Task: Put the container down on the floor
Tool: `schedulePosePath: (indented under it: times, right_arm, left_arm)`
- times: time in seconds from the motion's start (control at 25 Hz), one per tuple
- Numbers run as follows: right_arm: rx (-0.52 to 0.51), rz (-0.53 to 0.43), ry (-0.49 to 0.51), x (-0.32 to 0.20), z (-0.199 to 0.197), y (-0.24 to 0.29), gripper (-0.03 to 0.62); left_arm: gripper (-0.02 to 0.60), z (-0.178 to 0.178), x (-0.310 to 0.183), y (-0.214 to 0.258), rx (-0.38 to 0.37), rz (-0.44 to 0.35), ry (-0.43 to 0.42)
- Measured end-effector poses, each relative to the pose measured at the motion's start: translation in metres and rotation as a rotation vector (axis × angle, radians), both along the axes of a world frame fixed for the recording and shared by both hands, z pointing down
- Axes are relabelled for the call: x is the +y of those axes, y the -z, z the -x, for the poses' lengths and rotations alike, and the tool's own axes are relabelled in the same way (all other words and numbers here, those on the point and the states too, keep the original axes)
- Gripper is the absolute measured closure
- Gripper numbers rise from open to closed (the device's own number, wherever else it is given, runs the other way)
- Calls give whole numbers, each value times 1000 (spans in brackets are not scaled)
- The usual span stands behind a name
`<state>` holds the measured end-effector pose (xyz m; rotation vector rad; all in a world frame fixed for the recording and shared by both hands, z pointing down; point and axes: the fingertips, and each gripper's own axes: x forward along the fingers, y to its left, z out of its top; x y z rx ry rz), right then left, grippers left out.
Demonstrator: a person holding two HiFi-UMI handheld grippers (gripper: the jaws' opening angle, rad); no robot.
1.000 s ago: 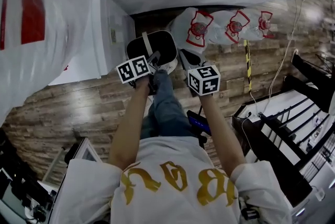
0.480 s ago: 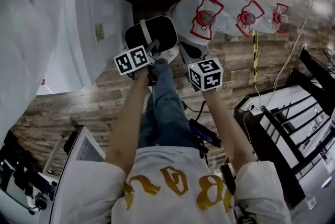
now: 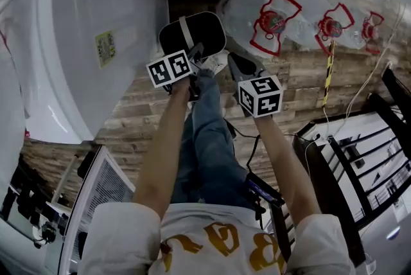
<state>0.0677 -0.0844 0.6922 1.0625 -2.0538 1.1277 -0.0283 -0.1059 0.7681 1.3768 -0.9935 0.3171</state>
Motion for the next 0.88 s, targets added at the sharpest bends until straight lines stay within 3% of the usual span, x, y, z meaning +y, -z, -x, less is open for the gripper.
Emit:
schedulePosePath:
  times: [0.12, 0.88]
  right_arm:
    - [39, -24, 18, -8, 2, -14, 568]
    - [-27, 25, -5, -7, 11, -91, 568]
  left_arm:
    - [512, 2, -7, -19, -11, 5, 9]
    - [512, -14, -25, -101, -61, -11, -7]
